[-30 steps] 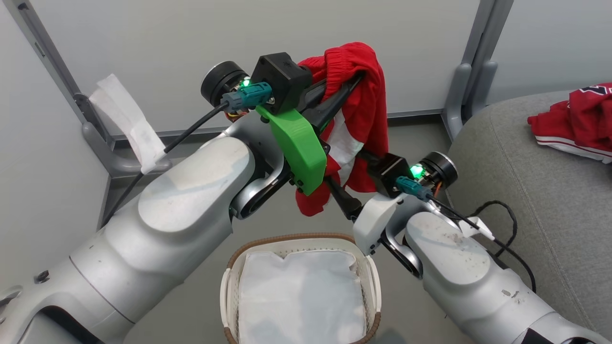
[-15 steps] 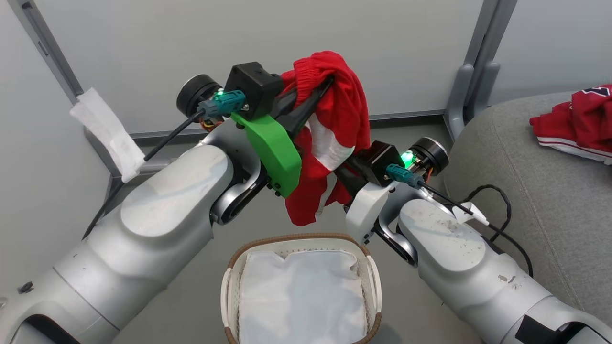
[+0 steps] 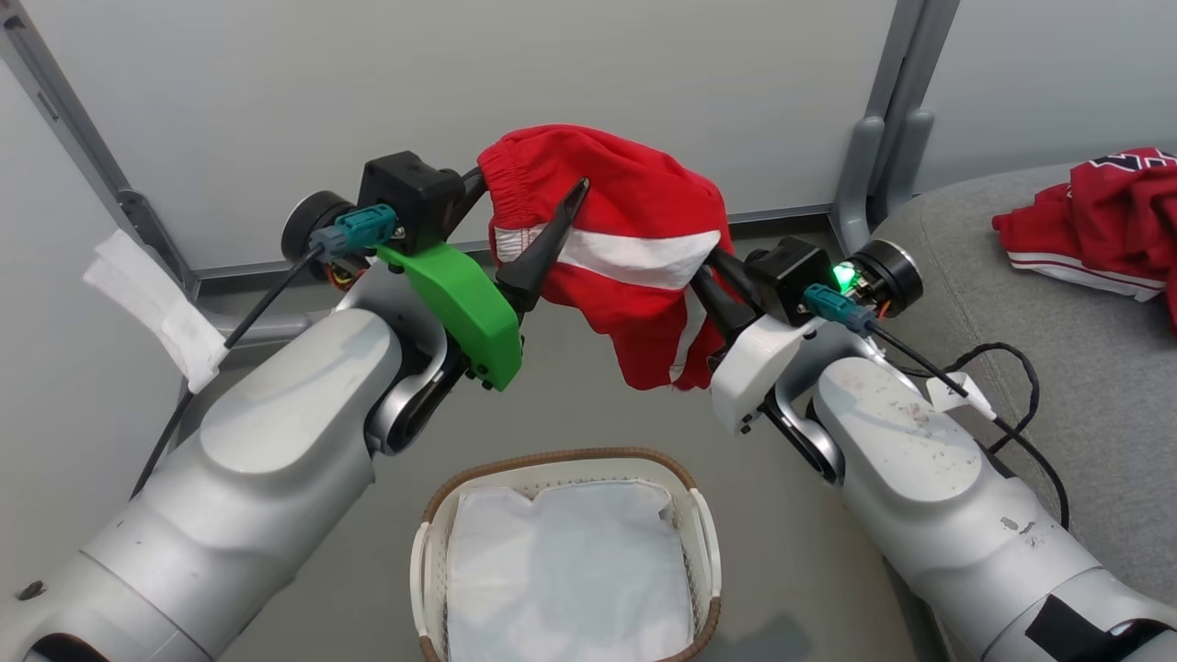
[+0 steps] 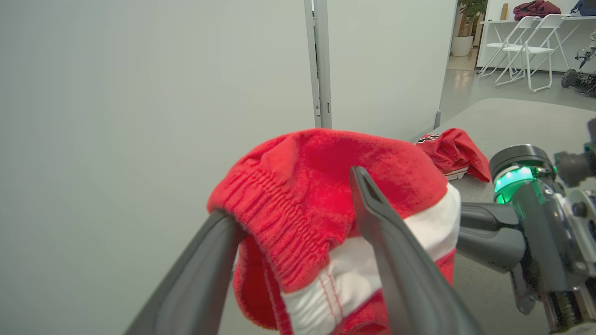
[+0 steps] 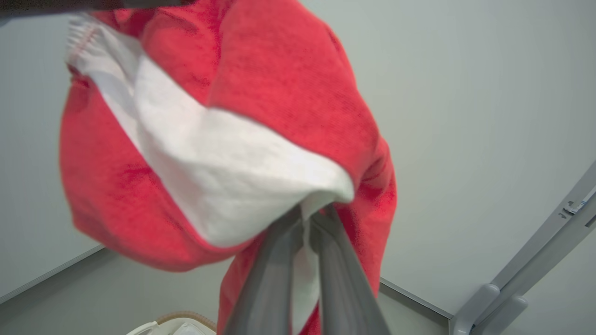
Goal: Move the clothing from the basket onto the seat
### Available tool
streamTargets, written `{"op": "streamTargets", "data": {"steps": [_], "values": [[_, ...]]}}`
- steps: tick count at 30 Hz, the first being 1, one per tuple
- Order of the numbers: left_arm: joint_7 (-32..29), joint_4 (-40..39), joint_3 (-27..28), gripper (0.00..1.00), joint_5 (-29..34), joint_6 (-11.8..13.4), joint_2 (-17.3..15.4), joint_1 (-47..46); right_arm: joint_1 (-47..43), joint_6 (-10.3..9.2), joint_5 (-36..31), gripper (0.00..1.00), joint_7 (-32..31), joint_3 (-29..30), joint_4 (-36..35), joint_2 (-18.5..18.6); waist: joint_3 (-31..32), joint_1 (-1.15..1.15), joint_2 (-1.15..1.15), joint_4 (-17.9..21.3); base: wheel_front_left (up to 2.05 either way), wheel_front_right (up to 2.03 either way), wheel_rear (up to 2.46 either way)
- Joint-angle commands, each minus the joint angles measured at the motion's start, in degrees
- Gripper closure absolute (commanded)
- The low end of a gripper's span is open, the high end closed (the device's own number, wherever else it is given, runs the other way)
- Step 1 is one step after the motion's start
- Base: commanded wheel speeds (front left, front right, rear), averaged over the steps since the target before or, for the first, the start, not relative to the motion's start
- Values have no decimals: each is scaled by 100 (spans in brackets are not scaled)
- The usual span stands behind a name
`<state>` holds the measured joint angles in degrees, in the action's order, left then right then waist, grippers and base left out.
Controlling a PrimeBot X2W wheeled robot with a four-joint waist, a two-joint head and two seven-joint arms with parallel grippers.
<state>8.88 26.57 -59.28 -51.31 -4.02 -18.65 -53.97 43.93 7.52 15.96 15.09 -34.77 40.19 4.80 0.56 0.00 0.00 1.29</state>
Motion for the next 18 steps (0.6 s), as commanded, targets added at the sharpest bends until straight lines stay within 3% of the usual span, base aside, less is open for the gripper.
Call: {"op": "streamTargets", "data": {"steps": [1,9,18], "values": [[68,36,18,0,-23,26,-27,112,-110,-6,-51,100,12,76,-31,52,-9,0,0,28,0,0,0],[357,37,-3,0,-6,96,46,485,-226,-6,-269,100,12,559,-81,188,-50,0,0,191,0,0,0],[581,18,-51,0,143,224,121,1060,-395,-6,-491,100,12,1076,-172,369,-177,0,0,706,0,0,0]]}}
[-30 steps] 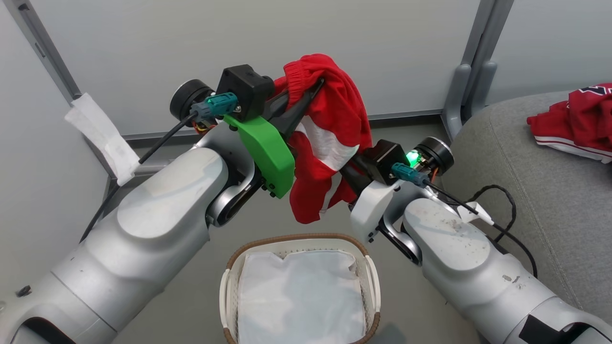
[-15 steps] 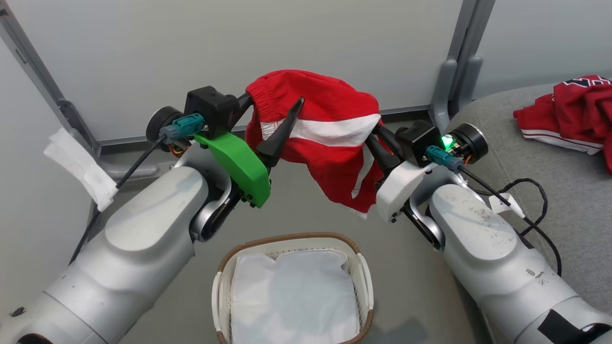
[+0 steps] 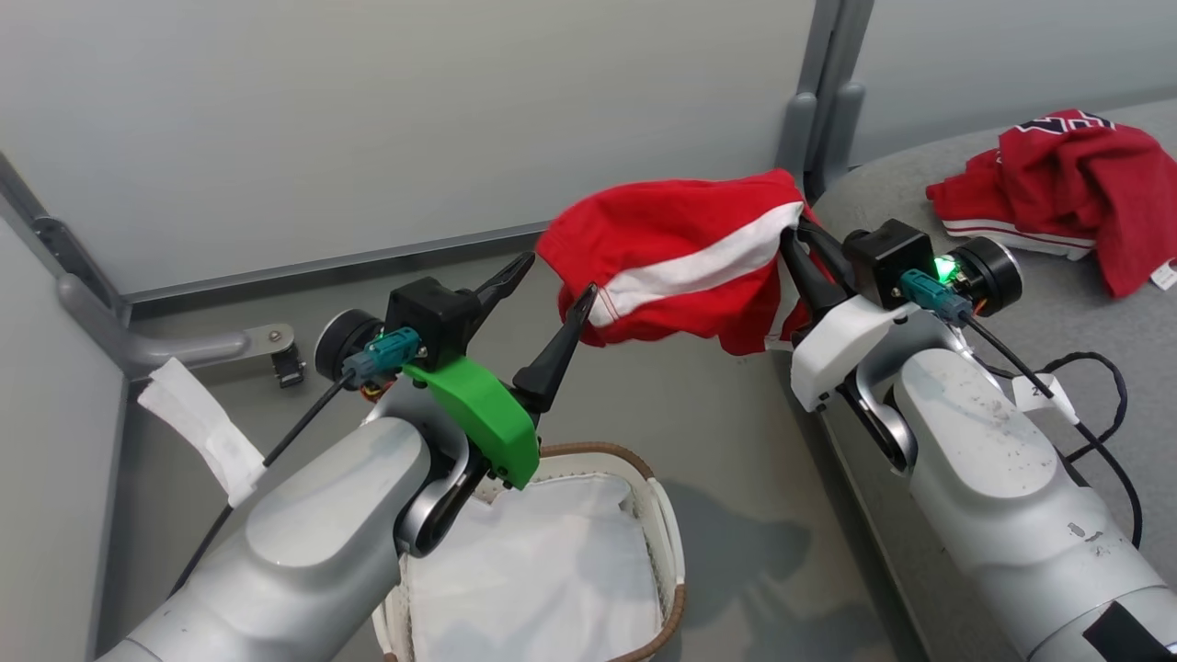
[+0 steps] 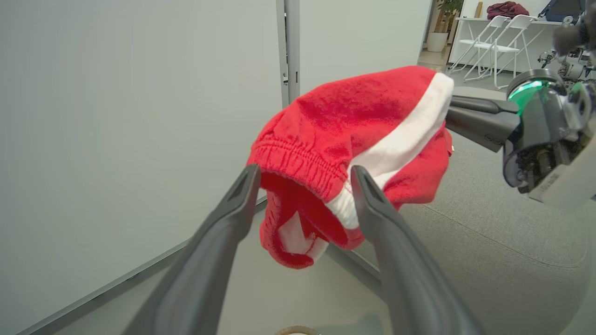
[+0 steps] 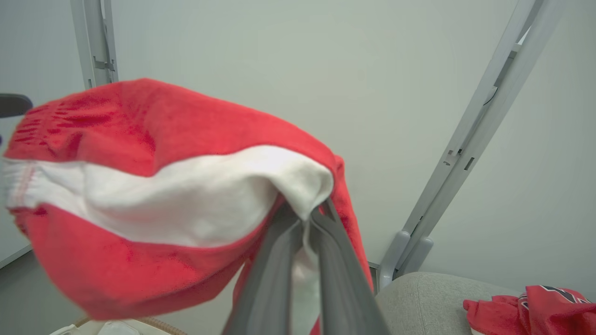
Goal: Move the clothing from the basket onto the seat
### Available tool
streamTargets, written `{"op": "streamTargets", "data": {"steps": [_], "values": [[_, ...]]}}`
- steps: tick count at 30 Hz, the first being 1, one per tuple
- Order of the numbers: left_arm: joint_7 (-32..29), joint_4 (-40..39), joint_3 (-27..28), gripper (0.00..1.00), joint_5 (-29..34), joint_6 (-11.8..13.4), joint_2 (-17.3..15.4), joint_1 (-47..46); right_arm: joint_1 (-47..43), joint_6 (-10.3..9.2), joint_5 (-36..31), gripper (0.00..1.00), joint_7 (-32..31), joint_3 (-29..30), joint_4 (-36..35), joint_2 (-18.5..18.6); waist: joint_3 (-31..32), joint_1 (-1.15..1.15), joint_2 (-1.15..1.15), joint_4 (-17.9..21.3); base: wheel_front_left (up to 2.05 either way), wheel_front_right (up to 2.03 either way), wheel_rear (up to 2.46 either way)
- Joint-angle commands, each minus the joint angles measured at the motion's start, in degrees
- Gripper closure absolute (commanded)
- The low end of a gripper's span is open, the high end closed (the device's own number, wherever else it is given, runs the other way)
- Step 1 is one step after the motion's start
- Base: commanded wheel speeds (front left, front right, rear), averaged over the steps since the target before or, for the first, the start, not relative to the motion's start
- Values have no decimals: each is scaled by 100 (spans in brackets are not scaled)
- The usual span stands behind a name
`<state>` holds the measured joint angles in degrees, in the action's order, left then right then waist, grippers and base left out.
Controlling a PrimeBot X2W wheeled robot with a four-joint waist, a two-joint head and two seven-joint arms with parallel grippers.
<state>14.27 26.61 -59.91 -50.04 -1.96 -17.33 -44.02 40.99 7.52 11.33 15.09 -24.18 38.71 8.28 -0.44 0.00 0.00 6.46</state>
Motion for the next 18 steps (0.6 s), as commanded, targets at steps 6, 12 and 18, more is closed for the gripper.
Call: {"op": "streamTargets", "data": {"steps": [6,12,18], "values": [[85,40,37,0,203,80,24,320,-220,-6,-146,100,11,302,-163,122,-267,0,0,705,0,0,0],[93,51,97,0,315,70,76,476,-354,-6,-234,100,11,563,-327,178,-478,0,0,1248,0,0,0],[93,65,148,0,455,40,114,535,-509,-6,-301,100,11,845,-496,206,-682,0,0,1707,0,0,0]]}}
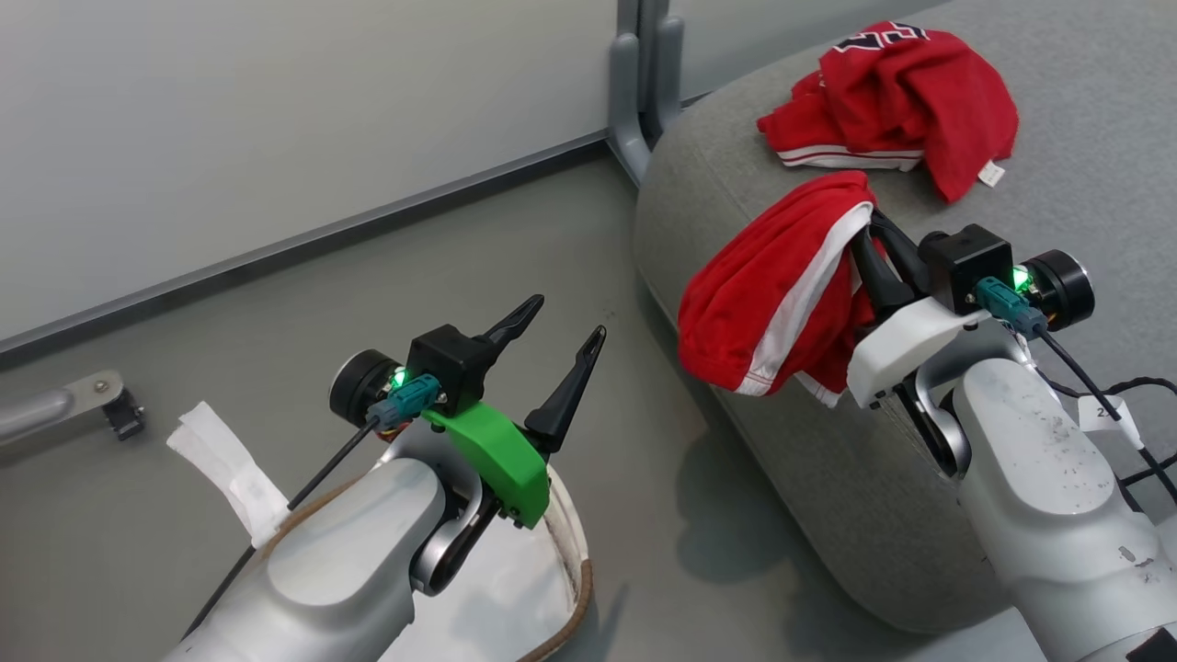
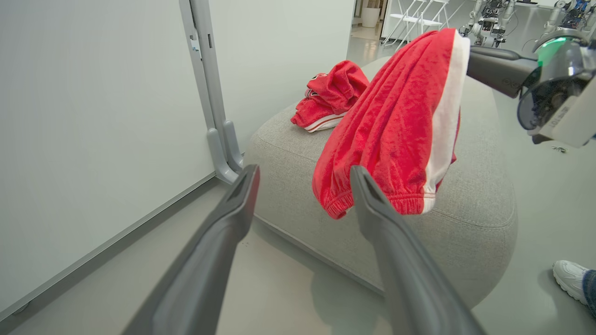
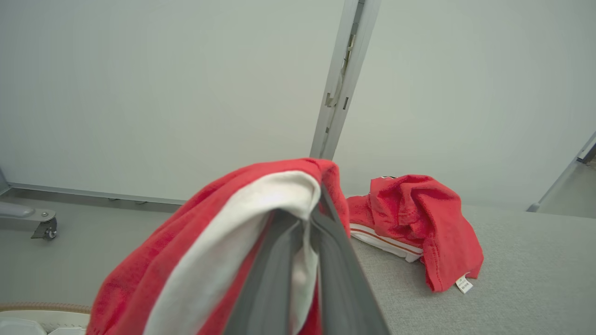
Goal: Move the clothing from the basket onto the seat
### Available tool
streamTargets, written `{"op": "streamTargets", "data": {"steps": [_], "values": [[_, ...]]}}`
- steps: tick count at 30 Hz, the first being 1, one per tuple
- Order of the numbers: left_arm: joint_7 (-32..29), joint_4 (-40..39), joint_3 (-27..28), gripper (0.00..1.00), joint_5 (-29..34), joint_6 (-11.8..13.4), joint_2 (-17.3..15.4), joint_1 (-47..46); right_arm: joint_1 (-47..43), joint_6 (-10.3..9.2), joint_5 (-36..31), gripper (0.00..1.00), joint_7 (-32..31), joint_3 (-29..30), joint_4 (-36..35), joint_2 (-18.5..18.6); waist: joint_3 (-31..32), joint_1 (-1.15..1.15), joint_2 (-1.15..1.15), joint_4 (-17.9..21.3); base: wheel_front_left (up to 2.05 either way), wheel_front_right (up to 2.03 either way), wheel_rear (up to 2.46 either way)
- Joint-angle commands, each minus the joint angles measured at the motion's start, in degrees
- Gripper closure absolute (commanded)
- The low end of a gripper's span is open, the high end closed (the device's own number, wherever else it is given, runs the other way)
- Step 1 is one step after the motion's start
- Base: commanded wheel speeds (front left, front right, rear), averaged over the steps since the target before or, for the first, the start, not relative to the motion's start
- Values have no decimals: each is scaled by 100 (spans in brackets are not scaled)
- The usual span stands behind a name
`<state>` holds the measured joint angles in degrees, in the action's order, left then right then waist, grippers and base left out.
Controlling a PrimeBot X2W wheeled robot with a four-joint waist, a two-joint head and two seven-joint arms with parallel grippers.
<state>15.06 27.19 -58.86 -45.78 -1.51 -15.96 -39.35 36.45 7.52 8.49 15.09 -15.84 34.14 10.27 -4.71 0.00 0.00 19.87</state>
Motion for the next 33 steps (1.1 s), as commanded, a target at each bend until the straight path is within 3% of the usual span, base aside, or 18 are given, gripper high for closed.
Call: {"op": "streamTargets", "data": {"steps": [1,10,19,25,33], "values": [[11,10,49,0,69,-15,-12,83,-87,-6,-32,100,11,65,-61,7,-284,0,0,435,0,0,0],[10,43,78,0,259,-53,107,120,-307,-6,-119,100,11,353,-267,-62,-463,0,0,712,0,0,0],[10,-23,119,0,451,-34,156,-55,-1,-6,-202,100,11,628,-301,-20,-773,0,0,496,0,0,0],[6,-177,79,0,603,21,71,-135,1001,-6,-207,100,-16,800,-48,319,-1167,0,0,231,0,0,0],[-72,-602,25,0,822,229,-54,-253,2770,-7,-313,100,-518,1392,452,1335,-1878,0,0,-271,0,0,0]]}}
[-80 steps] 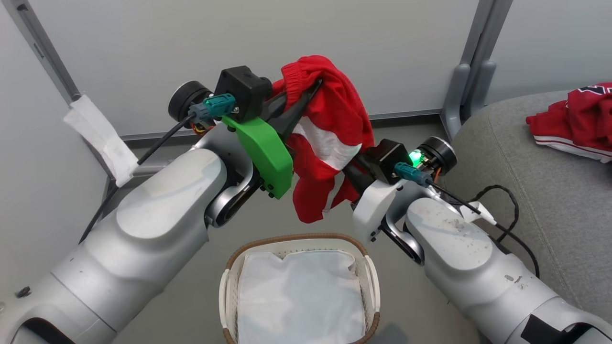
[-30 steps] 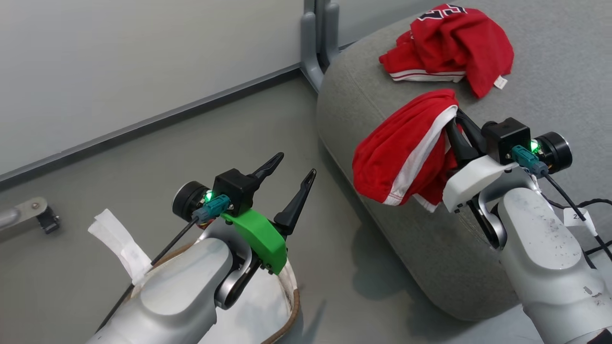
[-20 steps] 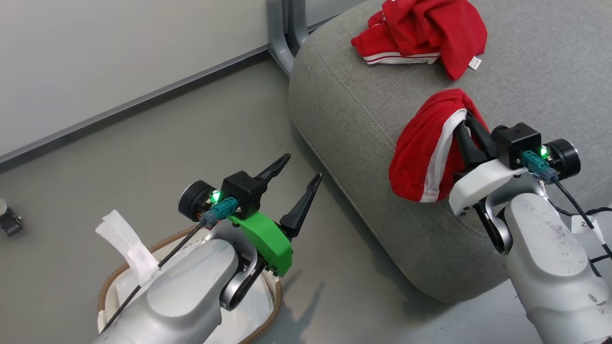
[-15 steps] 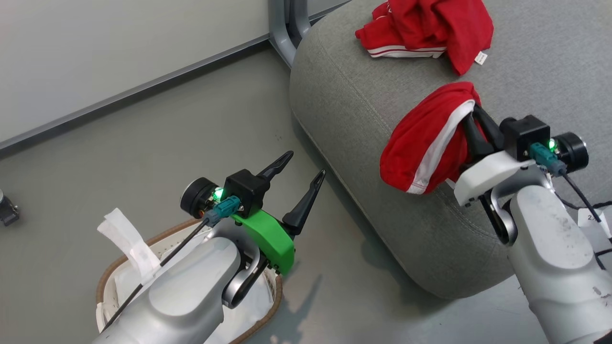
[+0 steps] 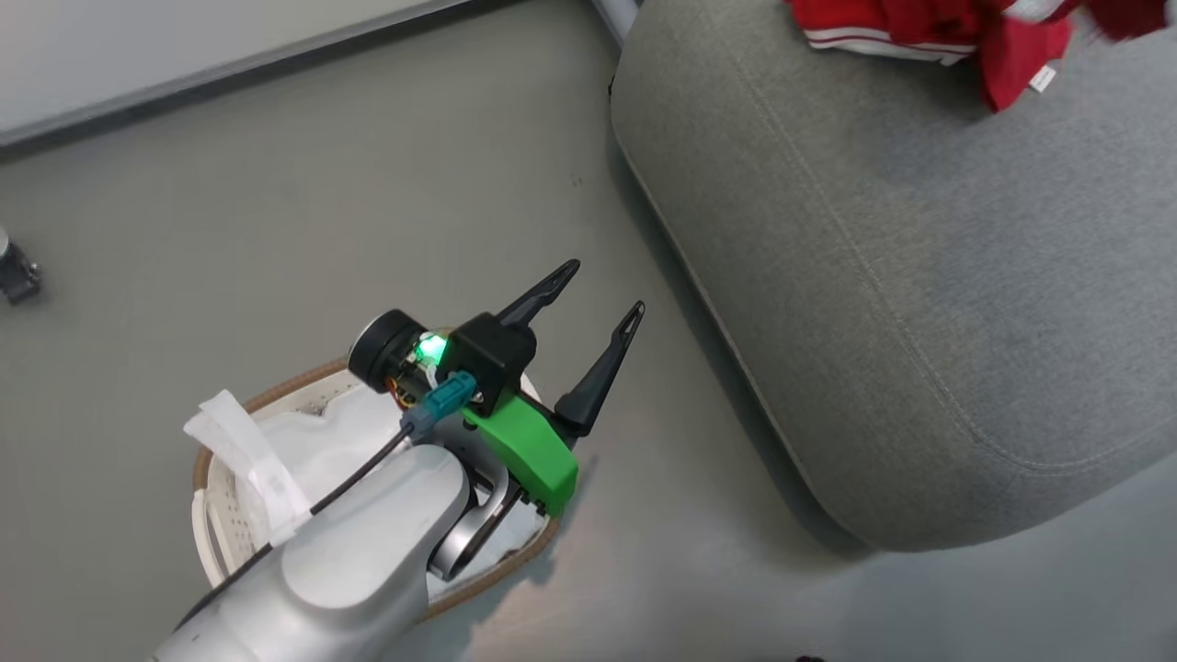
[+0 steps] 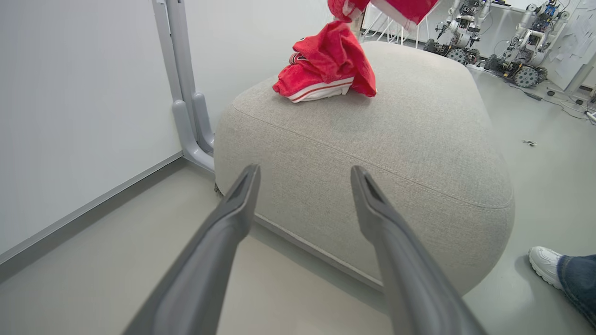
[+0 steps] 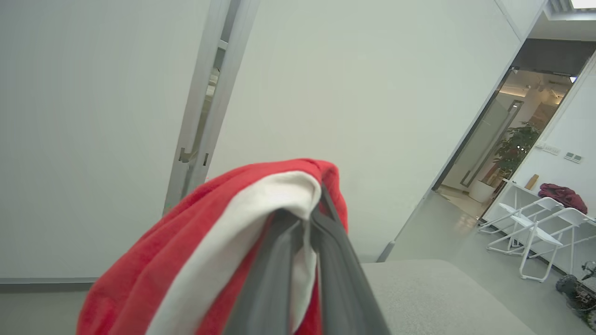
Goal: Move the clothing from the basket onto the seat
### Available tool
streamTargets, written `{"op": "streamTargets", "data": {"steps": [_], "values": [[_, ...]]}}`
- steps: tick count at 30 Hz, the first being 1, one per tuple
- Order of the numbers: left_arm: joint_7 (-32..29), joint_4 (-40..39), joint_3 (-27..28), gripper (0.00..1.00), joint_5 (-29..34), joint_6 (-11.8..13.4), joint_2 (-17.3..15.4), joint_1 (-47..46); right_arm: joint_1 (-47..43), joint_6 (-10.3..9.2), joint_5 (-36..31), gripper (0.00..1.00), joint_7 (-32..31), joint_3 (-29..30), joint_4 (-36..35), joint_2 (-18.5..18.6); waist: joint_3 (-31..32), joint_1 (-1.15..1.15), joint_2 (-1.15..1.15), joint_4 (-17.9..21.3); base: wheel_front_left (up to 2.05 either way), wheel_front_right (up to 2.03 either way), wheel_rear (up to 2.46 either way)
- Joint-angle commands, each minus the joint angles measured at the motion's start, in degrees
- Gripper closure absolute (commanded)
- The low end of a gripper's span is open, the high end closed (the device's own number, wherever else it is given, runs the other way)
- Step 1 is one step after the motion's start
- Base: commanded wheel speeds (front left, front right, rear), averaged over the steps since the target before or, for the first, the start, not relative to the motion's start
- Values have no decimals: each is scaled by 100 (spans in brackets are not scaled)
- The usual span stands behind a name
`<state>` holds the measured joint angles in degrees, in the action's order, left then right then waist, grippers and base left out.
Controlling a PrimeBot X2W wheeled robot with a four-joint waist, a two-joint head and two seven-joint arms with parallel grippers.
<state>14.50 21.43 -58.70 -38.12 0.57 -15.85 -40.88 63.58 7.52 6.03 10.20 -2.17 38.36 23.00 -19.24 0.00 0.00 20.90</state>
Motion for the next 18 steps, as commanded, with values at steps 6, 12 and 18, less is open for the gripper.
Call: {"op": "streamTargets", "data": {"steps": [6,12,18], "values": [[-135,-523,-70,0,241,185,-208,-209,1110,-6,-401,100,-392,394,389,1003,-1060,0,0,-847,0,0,0],[-236,-967,-132,0,491,333,-323,-377,1496,-6,-649,100,-436,874,699,1494,-1623,0,0,-1216,0,0,0],[-312,-1362,-124,0,612,500,-432,-464,1378,-6,-1177,100,-312,1463,1176,1489,-2026,0,0,-1479,0,0,0]]}}
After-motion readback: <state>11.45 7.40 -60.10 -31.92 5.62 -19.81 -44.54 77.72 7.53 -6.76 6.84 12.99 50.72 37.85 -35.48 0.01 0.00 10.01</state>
